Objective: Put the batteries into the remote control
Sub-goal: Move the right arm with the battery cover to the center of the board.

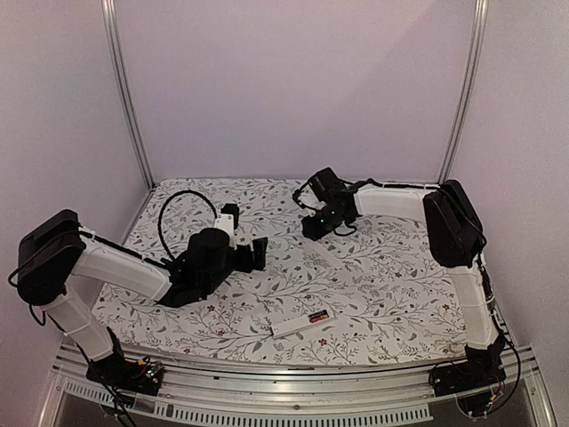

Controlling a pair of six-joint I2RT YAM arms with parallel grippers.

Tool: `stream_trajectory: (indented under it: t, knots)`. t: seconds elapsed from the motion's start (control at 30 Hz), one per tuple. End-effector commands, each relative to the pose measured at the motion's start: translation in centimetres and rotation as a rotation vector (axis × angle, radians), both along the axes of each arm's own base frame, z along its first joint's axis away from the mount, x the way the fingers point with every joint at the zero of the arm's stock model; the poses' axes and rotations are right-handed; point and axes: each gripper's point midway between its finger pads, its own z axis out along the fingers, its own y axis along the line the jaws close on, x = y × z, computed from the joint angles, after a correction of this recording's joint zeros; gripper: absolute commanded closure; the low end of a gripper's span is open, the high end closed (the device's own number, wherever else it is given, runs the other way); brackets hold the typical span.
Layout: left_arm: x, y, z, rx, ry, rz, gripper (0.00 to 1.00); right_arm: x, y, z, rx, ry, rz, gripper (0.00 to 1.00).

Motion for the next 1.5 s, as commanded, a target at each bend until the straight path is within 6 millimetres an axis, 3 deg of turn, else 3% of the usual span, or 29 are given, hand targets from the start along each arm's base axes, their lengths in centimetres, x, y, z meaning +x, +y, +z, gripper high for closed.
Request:
stream_trajectory:
  t: [0.0, 1.07, 1.47]
  knots:
    - [0.2, 1.4, -0.5, 0.01, 0.017, 0.04, 0.01, 0.4, -0.5, -2.0, -0.047, 0.013, -0.003, 0.76]
    - [0.5, 1.0, -1.5, 0.012, 0.041, 0.02, 0.01, 1.8, -0.5, -4.5, -0.102, -0.013, -0.019, 0.9]
    - [0.5, 1.3, -1.8, 0.014, 0.049, 0.025, 0.01, 0.3, -1.3, -6.3, -0.164, 0.016, -0.016, 0.9]
